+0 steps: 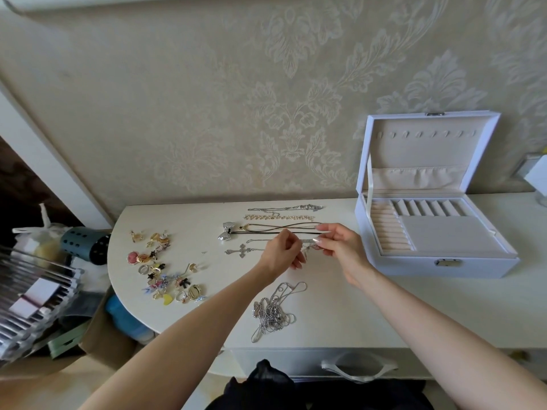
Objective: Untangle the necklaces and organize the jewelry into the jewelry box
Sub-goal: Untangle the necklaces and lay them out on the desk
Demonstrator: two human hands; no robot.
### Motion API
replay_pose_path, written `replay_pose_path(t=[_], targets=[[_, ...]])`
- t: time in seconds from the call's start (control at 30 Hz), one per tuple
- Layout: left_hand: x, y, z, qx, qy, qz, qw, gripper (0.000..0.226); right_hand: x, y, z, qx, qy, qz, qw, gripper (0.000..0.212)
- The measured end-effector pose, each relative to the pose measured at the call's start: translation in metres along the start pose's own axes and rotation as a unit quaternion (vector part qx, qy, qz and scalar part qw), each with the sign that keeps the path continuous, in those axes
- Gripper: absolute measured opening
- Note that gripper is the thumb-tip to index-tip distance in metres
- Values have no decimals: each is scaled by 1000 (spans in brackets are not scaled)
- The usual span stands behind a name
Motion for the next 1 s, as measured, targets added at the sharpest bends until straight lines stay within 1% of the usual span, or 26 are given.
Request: replay_pose_path(t=[0.13, 0.23, 0.3, 0.4, 0.5, 0.63, 0.7, 0.83, 1.0], targets=[[-1, 0, 2, 25, -3, 14, 1000, 3, 7, 5, 2, 11, 0, 0, 1000, 23], [-1, -1, 3, 44, -4, 21, 999, 13, 10, 6, 4, 22, 1, 2, 1000, 21], [-2, 0, 3, 56, 1, 21, 998, 15, 11, 8, 5, 31, -2, 1, 1000, 21], [1, 1, 1, 60, 16, -7, 998, 17, 12, 8, 5, 46, -3, -10, 999, 19], [3, 1, 0, 46, 24, -33, 998, 9, 11, 7, 5, 58, -6, -22, 998, 20], [-2, -1, 1, 12, 36, -33, 999, 13, 10, 6, 4, 50, -5, -17, 999, 20], [-5, 0, 2, -5, 40, -24, 999, 14, 8, 6, 4, 52, -9, 8, 999, 21], [-7, -1, 3, -27, 26, 17, 999, 15, 5, 7, 5, 49, -15, 58, 997, 23], [-2, -6, 0, -36, 11, 12, 999, 15, 3, 5, 4, 36, -9, 58, 998, 21]])
Point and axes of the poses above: each hand's wrist, its own z-axis away from the middle knuckle, its own y-axis out of the palm, x = y × z, the point moved 2 cm from there along -z, towards the middle knuckle, and after that the axes turned 8 degrees about -x, right-handed, at the moved point
